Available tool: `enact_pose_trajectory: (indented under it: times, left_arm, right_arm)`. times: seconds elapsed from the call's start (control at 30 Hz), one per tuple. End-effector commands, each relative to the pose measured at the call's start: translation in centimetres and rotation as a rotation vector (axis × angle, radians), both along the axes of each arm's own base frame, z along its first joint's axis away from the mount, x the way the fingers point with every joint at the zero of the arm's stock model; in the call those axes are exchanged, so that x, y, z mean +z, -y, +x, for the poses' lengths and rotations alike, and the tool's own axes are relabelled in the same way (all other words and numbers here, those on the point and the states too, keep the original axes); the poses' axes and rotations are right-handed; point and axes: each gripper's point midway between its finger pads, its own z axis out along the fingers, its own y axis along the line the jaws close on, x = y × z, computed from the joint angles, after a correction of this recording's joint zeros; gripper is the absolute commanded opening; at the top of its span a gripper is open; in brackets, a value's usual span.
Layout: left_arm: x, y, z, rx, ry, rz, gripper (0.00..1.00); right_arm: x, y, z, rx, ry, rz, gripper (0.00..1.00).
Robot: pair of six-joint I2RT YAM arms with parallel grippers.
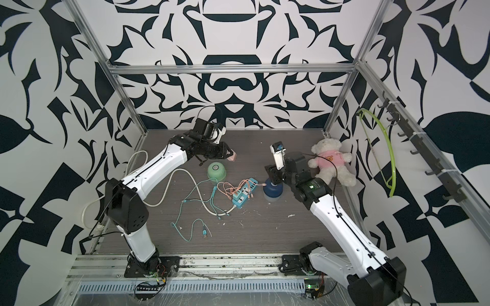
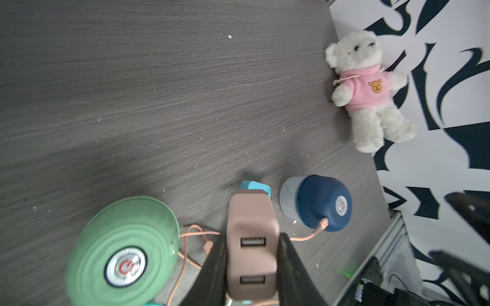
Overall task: Charge the cordless meat grinders
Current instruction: Insert the plug into the socket.
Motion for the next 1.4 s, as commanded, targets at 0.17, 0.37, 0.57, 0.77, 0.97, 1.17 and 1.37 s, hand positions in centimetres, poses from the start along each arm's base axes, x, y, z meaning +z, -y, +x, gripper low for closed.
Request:
enact_pose_trajectory:
  times: [0.17, 0.37, 0.57, 0.77, 0.97, 1.17, 1.37]
  left_arm:
    - [-5.5, 1.8, -2.2, -0.195, -0.055, 0.217, 0.0]
    - [-6.7, 4.4, -4.2, -0.294, -0.064, 0.246, 0.0]
    - [-8.8, 5.4, -5.3, -0.316, -0.061, 0.301, 0.0]
    - [-9.7, 6.1, -5.5, -0.313, -0.072, 0.283, 0.0]
    - [-10.0, 5.4, -7.3, -0.337, -0.117, 0.307, 0.0]
    - [-10.9, 4.3, -8.5, -0.344, -0.15, 0.342, 0.0]
    - [-10.8, 4.0, -8.3, -0.328, -0.141, 0.357, 0.0]
  right_arm:
    - [-0.6, 2.5, -1.2, -0.181, -0.135, 0.13, 0.56]
    - [-0.8, 2.8, -1.1, -0.195, -0.141, 0.133, 0.55]
    - [-1.0, 2.8, -1.1, -0.197, -0.145, 0.134, 0.55]
    - [-1.4, 2.7, -1.2, -0.192, -0.157, 0.137, 0.54]
    - [-1.5, 2.9, -1.6, -0.196, -0.156, 0.136, 0.54]
    - [-1.7, 3.0, -1.8, -0.199, -0.157, 0.138, 0.54]
    - [-1.7, 3.1, -2.1, -0.202, -0.16, 0.134, 0.54]
